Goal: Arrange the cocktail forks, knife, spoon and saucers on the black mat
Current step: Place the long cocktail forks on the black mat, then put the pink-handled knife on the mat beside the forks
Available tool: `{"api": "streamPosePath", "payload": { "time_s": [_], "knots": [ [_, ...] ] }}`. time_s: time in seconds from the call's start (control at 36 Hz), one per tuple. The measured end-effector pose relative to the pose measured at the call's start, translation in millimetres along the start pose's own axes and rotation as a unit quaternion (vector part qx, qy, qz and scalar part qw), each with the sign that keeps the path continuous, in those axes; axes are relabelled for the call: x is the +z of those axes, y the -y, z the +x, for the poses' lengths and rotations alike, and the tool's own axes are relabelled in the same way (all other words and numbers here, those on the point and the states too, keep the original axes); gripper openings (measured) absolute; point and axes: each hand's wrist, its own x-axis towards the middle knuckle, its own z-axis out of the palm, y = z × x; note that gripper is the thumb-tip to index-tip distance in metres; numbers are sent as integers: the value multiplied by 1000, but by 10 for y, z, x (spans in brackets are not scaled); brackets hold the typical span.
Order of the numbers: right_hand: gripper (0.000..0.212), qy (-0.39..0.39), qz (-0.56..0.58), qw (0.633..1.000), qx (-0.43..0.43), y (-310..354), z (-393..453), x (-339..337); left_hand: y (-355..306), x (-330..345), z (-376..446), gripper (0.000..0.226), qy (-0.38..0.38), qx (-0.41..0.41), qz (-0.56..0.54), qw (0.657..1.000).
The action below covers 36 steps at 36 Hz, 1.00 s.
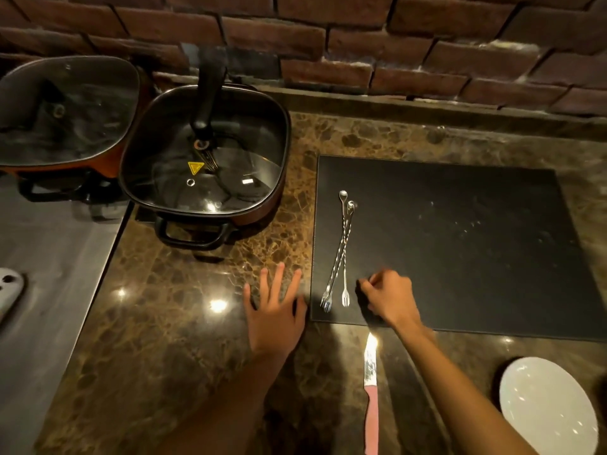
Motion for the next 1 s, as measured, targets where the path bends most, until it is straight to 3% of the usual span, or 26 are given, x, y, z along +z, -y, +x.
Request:
{"api": "streamPosePath", "payload": {
  "time_s": [0.11,0.31,0.47,0.64,0.75,1.0],
  "knots": [
    [30,19,-41,999,12,-400,-462,103,3,7,-16,53,-20,6,-5,1000],
    [42,63,-99,993,6,-794,-1214,353,3,47,-1,52,-19,-19,-17,999],
    [25,78,-132,988,-12,-919,-1441,562,-4,48,10,56,-4,-31,-25,999],
    [26,74,-124,990,2,-920,-1347,465,-7,35,12,55,3,-24,-23,999],
    [25,12,-103,995,-7,-869,-1159,215,-17,26,19,56,5,-22,-11,1000],
    [27,-48,-80,996,5,-582,-137,-359,11,38,41,54,8,-10,-2,1000]
  ]
}}
